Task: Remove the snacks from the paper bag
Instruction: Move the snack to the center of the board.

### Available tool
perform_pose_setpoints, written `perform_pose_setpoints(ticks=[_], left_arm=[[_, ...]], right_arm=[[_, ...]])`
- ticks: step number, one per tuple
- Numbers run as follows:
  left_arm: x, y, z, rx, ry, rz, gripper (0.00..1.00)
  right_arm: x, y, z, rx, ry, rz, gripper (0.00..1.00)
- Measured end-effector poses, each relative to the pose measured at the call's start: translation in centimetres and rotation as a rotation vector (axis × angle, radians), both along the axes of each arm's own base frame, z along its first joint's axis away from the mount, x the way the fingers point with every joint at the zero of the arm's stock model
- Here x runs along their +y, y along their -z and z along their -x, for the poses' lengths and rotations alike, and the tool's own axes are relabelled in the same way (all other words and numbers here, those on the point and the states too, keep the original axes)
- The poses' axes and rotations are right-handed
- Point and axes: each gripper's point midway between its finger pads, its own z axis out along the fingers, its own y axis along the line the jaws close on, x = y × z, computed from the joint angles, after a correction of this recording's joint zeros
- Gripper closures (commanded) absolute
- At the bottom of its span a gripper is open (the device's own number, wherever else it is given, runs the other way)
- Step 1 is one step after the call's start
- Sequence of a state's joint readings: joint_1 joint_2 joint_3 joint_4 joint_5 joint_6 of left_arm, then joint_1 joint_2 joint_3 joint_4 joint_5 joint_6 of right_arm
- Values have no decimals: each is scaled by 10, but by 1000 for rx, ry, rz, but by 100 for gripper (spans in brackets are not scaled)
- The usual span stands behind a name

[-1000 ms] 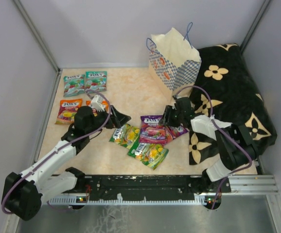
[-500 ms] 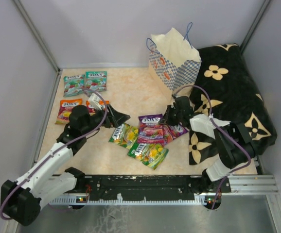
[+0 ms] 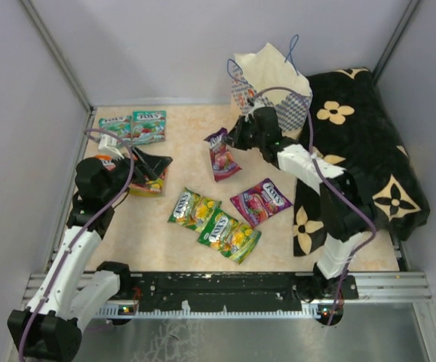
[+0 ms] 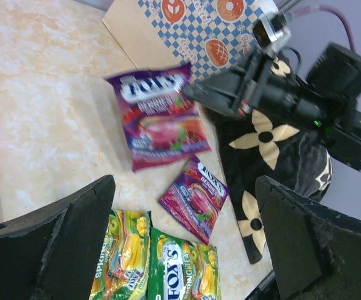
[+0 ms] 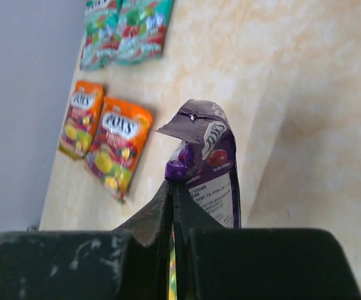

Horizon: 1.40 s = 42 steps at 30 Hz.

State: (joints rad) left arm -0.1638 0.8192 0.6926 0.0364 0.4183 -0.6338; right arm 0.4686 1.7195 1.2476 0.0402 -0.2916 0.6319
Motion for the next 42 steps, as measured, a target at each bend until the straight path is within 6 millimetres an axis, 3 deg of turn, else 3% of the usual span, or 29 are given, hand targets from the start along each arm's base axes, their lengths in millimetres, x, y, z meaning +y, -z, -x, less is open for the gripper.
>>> perform_pose_setpoints(ticks=[3, 7, 8, 10, 11, 14, 18, 21, 25, 29, 32, 36, 42], left_arm=[[-1, 2, 2, 16, 8, 8, 0], [-1, 6, 3, 33, 6, 12, 0], [0, 7, 3, 38, 3, 10, 0], [1, 10, 3, 50, -5, 5, 0], [3, 12, 3, 53, -12, 0, 0], [5, 18, 2, 66, -25, -20, 0], [9, 27, -1, 85, -40, -52, 1], [13, 36, -3, 94, -51, -88, 0], [18, 46, -4, 112, -66, -137, 0], [20, 51, -6, 123, -67, -167, 0], [20, 53, -5, 131, -65, -176, 0], [21, 55, -4, 134, -62, -187, 0], [22, 59, -1, 149, -63, -201, 0]], right_arm=[[18, 8, -33, -5, 5, -25, 100], [40, 38, -71, 37, 13, -40, 100], [44, 46, -80, 46, 19, -41, 90], [49, 61, -92, 65, 37, -41, 51], [50, 66, -99, 66, 49, -39, 40], [52, 78, -115, 66, 76, -25, 26], [41, 90, -116, 50, 118, 82, 20], [40, 101, -105, 32, 128, 222, 17], [69, 105, -74, 5, 51, 391, 9], [108, 98, -61, -64, -16, 472, 4], [125, 107, -62, -79, -37, 526, 4], [124, 138, -75, -43, -22, 598, 4], [126, 136, -85, -45, -1, 586, 1]])
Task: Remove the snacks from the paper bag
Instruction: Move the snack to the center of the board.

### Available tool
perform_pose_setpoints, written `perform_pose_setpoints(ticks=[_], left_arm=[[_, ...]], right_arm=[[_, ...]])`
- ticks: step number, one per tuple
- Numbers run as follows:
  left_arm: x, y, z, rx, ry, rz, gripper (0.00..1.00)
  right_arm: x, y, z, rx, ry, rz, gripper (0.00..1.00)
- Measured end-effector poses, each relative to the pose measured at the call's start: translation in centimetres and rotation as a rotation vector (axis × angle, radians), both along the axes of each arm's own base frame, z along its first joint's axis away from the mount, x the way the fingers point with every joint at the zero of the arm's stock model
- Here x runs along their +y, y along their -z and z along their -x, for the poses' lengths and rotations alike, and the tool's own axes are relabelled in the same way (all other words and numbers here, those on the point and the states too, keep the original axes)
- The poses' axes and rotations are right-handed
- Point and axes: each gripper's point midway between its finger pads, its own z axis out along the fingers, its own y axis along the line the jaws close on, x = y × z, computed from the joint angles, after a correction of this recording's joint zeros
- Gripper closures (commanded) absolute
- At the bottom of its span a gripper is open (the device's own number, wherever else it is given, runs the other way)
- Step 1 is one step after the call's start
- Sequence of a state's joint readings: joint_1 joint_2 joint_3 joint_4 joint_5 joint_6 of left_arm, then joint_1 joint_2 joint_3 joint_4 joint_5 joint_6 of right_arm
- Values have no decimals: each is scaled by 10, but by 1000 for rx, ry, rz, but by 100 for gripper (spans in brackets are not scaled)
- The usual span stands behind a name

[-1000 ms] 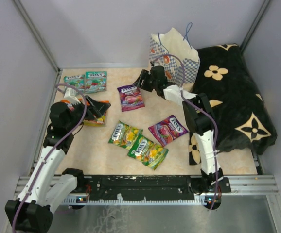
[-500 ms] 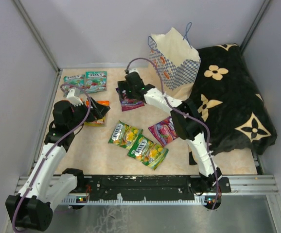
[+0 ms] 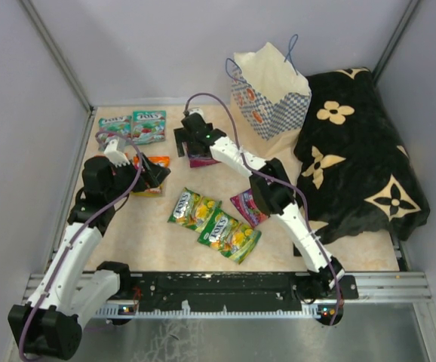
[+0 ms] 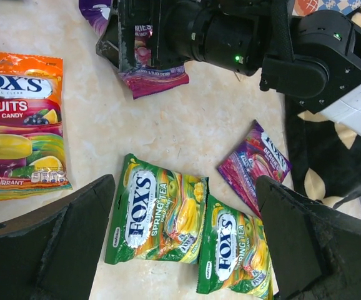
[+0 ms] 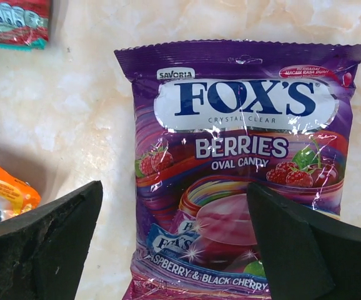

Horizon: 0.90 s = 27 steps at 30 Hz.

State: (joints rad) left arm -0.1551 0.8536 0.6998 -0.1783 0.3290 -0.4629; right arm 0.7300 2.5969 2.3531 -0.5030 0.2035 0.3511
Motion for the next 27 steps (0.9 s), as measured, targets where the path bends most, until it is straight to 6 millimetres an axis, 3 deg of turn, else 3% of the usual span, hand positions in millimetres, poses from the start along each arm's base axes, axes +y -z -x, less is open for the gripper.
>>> perform_pose_setpoints(ticks=[11, 16, 20, 23, 27], left_arm=[[0, -1, -1, -6, 5, -12, 3], [0, 7, -10, 28, -2, -23, 4], [2, 7, -10, 26, -6, -30, 4], [2, 7, -10, 24, -6, -30, 4], [1, 6, -9, 22, -2, -32, 4]], right_arm=[[18, -22, -25, 6, 2, -229, 1], [-13, -16, -5, 37, -17, -168, 7], [-38, -31, -3, -15, -67, -52, 7], [-45, -35, -4, -55, -143, 37, 8], [-50, -20, 5, -28, -245, 124, 7]])
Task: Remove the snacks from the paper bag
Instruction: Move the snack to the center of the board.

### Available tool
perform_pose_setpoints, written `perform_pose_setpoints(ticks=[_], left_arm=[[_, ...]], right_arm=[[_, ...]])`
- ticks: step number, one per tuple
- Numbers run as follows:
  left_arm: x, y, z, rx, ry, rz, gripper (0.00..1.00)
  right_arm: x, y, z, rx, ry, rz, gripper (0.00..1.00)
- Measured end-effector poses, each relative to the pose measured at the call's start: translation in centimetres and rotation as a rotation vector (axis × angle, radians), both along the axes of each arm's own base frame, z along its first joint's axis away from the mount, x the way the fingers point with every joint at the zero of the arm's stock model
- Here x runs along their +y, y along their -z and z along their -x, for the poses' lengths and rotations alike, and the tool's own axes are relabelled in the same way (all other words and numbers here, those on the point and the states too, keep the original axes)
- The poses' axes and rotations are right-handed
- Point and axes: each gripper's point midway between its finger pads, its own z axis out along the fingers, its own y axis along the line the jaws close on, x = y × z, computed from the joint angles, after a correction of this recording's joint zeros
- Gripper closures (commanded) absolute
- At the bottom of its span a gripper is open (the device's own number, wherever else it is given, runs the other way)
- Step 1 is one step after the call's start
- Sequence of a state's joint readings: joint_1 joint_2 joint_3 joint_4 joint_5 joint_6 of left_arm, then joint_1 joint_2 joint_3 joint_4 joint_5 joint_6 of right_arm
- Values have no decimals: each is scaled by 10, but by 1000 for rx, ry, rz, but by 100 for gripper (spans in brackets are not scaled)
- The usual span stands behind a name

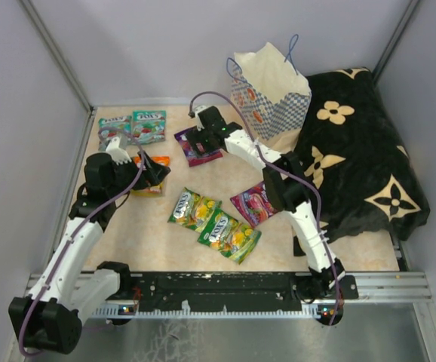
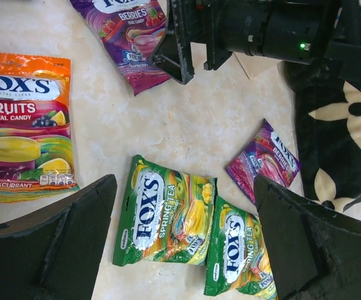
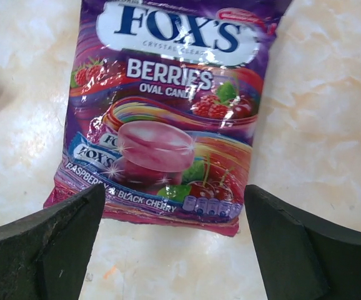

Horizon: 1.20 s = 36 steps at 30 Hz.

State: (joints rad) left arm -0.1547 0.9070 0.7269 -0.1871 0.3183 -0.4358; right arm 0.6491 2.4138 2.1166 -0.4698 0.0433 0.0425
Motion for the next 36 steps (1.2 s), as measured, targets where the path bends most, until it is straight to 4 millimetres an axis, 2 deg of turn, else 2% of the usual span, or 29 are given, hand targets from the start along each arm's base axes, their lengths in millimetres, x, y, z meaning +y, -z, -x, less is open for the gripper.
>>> perform_pose_setpoints(ticks=[7, 10, 18, 22, 30, 36], left_arm=[[2, -7, 10, -25, 6, -12, 3], [3, -8, 11, -29, 8, -16, 3], [3, -2, 11, -12, 13, -31, 3], [2, 5, 10, 13, 23, -38, 2], [3, 24, 4, 69, 23, -63, 1], [2, 51, -16, 137, -12, -75, 1]], right_arm=[[9, 23, 2, 62, -117, 47, 3], [13, 25, 2, 73, -117, 33, 1], [21, 24, -7, 124, 71, -76, 1], [26, 24, -13, 152, 185, -155, 1], [46, 12, -24, 196, 361, -371, 1], [53, 5, -32, 217, 430, -499, 1]])
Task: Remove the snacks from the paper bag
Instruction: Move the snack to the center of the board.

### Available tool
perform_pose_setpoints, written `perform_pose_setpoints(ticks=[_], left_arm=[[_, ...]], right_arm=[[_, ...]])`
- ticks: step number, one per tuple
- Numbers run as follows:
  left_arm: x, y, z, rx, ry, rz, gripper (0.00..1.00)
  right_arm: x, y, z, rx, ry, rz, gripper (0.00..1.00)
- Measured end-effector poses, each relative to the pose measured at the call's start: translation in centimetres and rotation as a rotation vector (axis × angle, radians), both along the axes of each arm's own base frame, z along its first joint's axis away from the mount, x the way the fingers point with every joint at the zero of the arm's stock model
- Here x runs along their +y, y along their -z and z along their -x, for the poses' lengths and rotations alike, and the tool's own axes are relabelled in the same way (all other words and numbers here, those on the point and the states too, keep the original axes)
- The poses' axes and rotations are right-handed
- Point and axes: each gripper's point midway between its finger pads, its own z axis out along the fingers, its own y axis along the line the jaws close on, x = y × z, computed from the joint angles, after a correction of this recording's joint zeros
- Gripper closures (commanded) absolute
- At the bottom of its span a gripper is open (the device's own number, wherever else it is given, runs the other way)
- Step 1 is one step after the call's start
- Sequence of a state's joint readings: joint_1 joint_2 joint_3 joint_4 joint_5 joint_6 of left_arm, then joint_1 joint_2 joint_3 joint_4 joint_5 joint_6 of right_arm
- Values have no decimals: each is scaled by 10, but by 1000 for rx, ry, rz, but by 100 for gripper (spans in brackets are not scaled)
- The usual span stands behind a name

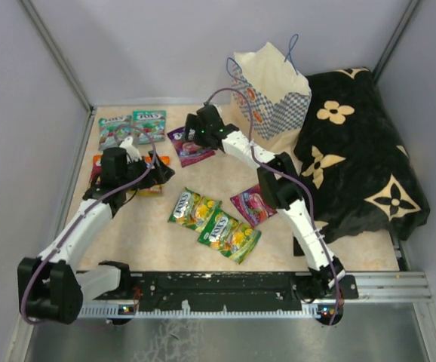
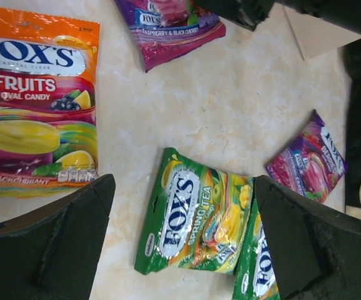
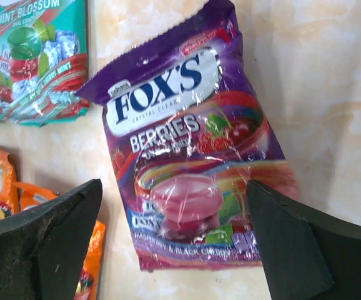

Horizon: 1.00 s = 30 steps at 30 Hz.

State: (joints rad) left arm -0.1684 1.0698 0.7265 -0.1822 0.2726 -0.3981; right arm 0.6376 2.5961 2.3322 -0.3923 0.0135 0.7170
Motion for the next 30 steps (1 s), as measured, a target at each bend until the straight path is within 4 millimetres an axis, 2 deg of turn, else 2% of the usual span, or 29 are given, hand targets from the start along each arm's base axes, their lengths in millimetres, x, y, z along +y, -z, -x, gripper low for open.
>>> perform_pose_setpoints(ticks=[3, 5, 7, 11, 13, 16, 17, 19, 22, 26, 28, 30], left_arm=[[-11, 22, -17, 42, -12, -27, 2], [-26, 32, -29, 62, -4, -60, 4], [-46, 34, -48, 55, 4, -93, 9], [-81, 20, -102, -15, -16, -124, 12], [-89, 19, -131, -44, -54, -138, 14], [-92, 39, -164, -36, -111, -173, 14], [-92, 53, -172, -17, -128, -190, 14], [-90, 85, -180, 35, -155, -225, 14], [-87, 119, -188, 87, -186, -271, 14], [-90, 113, -212, 54, -223, -276, 14], [-92, 113, -223, 47, -232, -279, 13], [-91, 115, -234, 45, -236, -285, 11]], right_arm=[[-16, -5, 11, 26, 11, -27, 1], [-42, -19, 22, 40, 23, -43, 1], [-78, -46, 26, 19, 59, -57, 1], [-176, -143, 28, -169, 207, -93, 1], [-228, -193, 45, -288, 304, -108, 1], [-269, -241, 85, -427, 381, -132, 1], [-274, -246, 96, -449, 386, -135, 1], [-283, -243, 117, -464, 386, -122, 1], [-290, -210, 134, -414, 380, -66, 1], [-302, -160, 155, -312, 366, 41, 1], [-309, -149, 163, -288, 365, 88, 1], [-314, -149, 169, -290, 364, 117, 1]])
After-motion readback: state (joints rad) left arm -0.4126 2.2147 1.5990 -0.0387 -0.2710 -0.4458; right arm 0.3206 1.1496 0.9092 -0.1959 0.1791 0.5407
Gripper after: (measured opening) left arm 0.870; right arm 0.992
